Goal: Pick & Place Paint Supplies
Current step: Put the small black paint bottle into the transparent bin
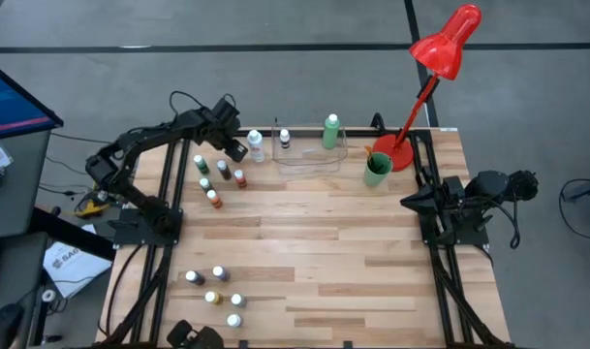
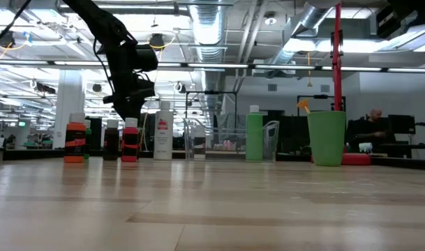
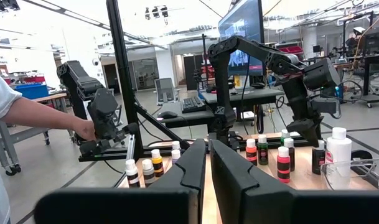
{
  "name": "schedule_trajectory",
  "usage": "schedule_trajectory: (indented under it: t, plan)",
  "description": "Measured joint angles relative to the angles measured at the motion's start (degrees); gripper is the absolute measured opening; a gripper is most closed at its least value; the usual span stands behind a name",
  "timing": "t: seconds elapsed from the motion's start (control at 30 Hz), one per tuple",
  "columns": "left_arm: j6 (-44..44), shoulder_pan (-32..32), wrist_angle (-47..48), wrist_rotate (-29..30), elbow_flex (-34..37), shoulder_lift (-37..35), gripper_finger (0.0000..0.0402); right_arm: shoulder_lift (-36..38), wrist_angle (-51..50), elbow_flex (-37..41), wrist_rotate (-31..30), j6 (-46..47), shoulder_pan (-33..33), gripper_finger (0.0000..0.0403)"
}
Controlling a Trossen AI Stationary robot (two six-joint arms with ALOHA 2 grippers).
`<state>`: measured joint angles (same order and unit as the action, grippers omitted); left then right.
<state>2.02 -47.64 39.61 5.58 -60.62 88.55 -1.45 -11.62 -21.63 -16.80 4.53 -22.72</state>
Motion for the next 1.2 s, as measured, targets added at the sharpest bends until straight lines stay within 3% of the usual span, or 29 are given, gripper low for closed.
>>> schedule_trajectory:
  t: [0.17,0.37,0.57,0.8,1.2]
  plan:
    - [0.4,0.0,-0.1,0.0,0.0,0.0,0.0079,0.0,0.0,0.0,0.0,0.0,0.0,0.0021]
    - [2.2,0.1,0.6,0.0,0.0,-0.8,0.0078,0.0,0.0,0.0,0.0,0.0,0.0,0.0021]
    - [4.0,1.2,2.6,0.0,-2.4,-6.1,0.0078,0.0,0.0,0.0,0.0,0.0,0.0,0.0021]
    - [4.5,1.6,5.8,0.2,-11.0,-10.4,0.0078,0.0,0.0,0.0,0.0,0.0,0.0,0.0021]
    - [4.8,5.4,7.4,0.4,-28.2,-8.4,0.0078,0.0,0.0,0.0,0.0,0.0,0.0,0.0021]
